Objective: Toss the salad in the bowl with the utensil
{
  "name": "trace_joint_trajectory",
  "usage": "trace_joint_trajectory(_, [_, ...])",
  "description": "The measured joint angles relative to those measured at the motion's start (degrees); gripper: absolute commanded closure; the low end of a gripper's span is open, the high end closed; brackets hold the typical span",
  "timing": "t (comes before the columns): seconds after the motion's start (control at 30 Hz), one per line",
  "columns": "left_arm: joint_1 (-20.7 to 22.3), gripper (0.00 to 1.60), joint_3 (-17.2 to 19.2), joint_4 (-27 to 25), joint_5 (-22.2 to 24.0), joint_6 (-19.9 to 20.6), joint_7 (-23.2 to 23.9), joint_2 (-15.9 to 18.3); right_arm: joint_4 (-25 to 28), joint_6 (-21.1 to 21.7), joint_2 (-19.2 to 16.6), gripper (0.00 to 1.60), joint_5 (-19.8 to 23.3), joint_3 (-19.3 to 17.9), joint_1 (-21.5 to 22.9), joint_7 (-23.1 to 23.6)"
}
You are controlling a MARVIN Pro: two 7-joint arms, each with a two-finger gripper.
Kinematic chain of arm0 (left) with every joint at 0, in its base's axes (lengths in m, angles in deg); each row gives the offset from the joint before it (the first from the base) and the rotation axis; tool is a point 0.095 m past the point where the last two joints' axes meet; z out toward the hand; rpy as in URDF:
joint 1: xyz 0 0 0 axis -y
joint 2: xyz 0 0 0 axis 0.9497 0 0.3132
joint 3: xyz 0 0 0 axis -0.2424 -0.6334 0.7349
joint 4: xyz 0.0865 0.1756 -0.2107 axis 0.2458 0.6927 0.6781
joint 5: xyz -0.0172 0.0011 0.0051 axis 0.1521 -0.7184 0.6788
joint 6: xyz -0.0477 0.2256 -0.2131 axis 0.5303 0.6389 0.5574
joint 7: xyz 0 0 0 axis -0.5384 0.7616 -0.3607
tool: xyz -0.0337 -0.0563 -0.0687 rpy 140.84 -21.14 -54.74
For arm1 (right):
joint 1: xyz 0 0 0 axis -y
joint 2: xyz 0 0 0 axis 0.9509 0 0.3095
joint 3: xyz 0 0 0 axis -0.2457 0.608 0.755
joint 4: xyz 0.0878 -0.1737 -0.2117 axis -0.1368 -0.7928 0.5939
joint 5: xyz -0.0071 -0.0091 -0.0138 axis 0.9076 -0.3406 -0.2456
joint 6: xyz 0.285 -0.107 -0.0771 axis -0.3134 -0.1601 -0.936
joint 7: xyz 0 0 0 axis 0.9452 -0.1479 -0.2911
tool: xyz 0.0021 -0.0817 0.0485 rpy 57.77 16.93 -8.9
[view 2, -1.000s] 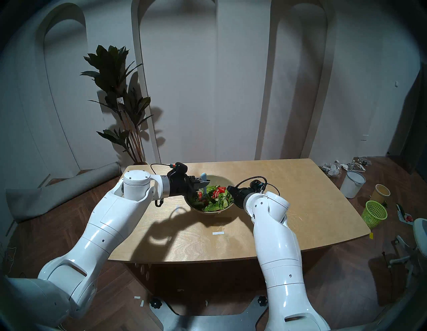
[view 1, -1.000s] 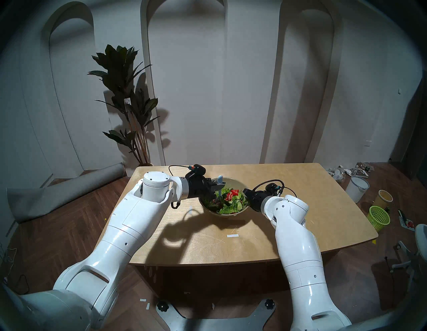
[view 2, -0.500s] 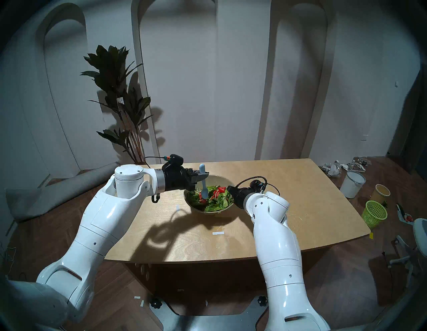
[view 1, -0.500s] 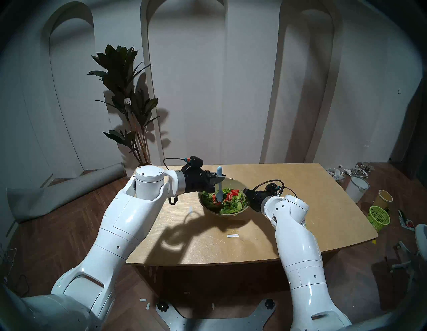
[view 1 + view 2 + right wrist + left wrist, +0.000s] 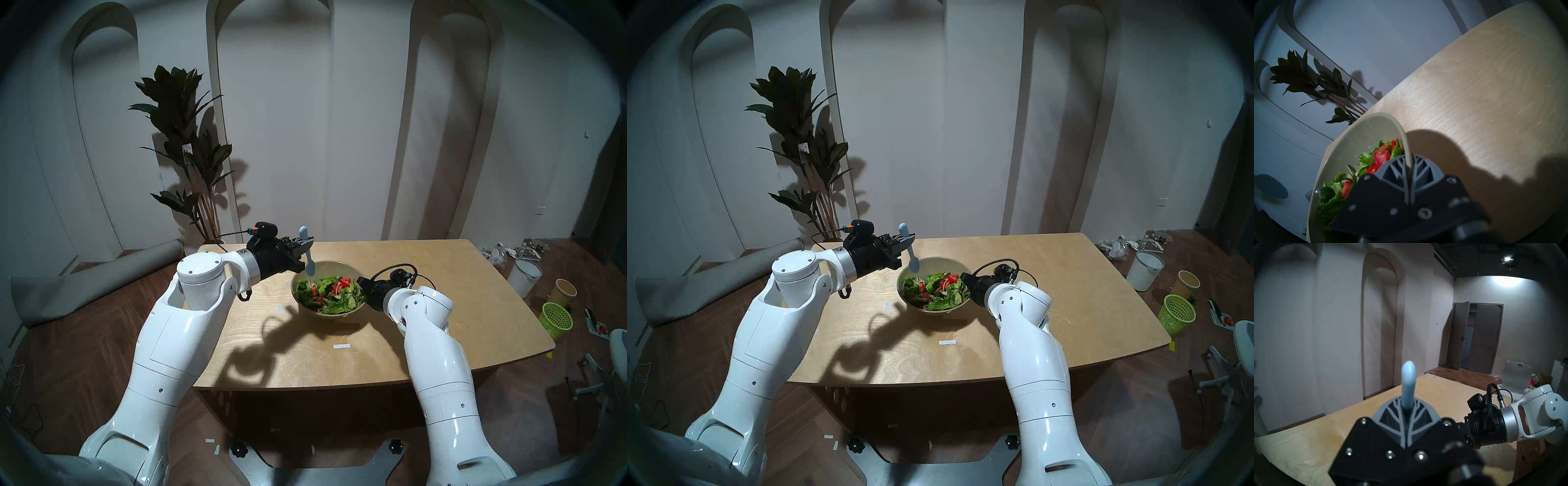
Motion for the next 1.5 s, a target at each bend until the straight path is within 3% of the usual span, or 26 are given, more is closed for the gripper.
trace_joint_trajectory(0.17, [-3.4, 1.60, 1.2, -2.7, 0.7, 1.6, -4.7, -1.2, 0.0, 0.0, 0.0, 1.60, 0.0, 0.0, 0.0, 0.0])
trace_joint_trajectory(0.27, [-7.6, 1.60, 3.1, -5.7, 1.4, 2.7, -10.7, -4.2, 0.0, 0.0, 0.0, 1.60, 0.0, 0.0, 0.0, 0.0])
trace_joint_trajectory(0.4, [-9.4, 1.60, 3.6, -7.0, 1.6, 3.4, -14.3, -6.2, 0.0, 0.0, 0.0, 1.60, 0.0, 0.0, 0.0, 0.0])
trace_joint_trajectory(0.8, [-13.9, 1.60, 0.9, -11.3, 1.3, 4.7, -28.4, -13.0, 0.0, 0.0, 0.0, 1.60, 0.0, 0.0, 0.0, 0.0])
trace_joint_trajectory(1.13, [-16.3, 1.60, -6.6, -12.6, -3.6, -2.1, -40.2, -14.4, 0.0, 0.0, 0.0, 1.60, 0.0, 0.0, 0.0, 0.0])
trace_joint_trajectory(1.33, [-15.7, 1.60, -11.5, -9.5, -5.9, -7.2, -48.5, -14.5, 0.0, 0.0, 0.0, 1.60, 0.0, 0.0, 0.0, 0.0])
trace_joint_trajectory(1.5, [-14.9, 1.60, -13.5, -6.7, -7.3, -9.3, -53.3, -14.6, 0.0, 0.0, 0.0, 1.60, 0.0, 0.0, 0.0, 0.0])
